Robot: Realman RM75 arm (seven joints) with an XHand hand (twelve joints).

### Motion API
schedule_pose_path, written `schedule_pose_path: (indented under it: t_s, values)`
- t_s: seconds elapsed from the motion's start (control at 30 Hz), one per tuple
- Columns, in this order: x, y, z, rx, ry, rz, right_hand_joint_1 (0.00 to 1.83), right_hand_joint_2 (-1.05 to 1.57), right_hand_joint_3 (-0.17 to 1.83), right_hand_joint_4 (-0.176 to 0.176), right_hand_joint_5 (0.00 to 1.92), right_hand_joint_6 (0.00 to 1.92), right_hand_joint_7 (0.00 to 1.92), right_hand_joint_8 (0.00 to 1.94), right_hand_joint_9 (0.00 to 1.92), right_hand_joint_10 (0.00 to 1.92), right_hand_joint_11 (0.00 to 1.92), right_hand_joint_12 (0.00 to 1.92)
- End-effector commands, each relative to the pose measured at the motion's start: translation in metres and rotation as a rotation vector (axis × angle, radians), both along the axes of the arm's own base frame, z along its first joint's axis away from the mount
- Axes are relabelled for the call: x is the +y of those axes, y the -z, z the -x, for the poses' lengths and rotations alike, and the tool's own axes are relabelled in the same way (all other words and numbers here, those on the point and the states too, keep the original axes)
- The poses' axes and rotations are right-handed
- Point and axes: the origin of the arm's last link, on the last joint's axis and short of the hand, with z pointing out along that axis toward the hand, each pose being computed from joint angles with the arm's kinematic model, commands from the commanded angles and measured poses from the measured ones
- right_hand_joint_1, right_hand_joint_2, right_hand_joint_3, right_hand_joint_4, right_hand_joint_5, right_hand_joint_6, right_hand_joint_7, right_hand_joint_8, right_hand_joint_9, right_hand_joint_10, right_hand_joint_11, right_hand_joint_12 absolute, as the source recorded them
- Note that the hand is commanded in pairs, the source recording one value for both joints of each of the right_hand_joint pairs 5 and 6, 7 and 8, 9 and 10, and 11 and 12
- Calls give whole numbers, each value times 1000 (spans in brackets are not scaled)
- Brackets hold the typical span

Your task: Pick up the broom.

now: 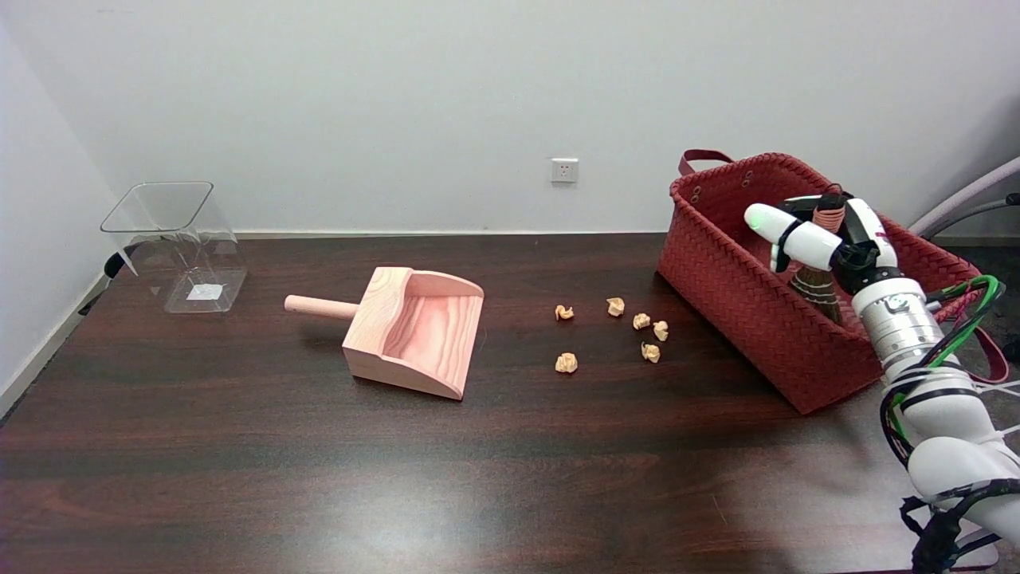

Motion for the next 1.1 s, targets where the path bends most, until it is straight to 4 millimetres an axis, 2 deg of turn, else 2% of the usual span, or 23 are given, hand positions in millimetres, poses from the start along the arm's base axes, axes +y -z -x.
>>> schedule_pose_path:
  t_s: [0.03, 0.17, 0.43, 0.57, 0.73, 0.93, 1.1]
  values:
    - [2, -3, -1, -2, -18, 19, 874, 954, -32, 0, 1468, 1468, 1851, 1851, 1468, 1468, 1468, 1468]
    - [3, -1, -2, 0, -39, 27, 869, 984, -36, 0, 1622, 1622, 1920, 1920, 1622, 1622, 1622, 1622]
    - [7, -2, -11, 11, -107, 55, 868, 1050, 16, 0, 1911, 1911, 1920, 1920, 1911, 1911, 1911, 1911]
    - [9, -2, -17, 21, -147, 69, 886, 1113, 160, 0, 1920, 1920, 1920, 1920, 1920, 1920, 1920, 1920]
    - [13, -3, -28, 37, -213, 93, 850, 1378, 462, 0, 1920, 1920, 1920, 1920, 1920, 1920, 1920, 1920]
    - [17, -1, -42, 58, -298, 116, 798, 1559, 592, 0, 1920, 1920, 1920, 1920, 1920, 1920, 1920, 1920]
    - [19, 1, -52, 61, -348, 119, 798, 1571, 612, 0, 1920, 1920, 1920, 1920, 1920, 1920, 1920, 1920]
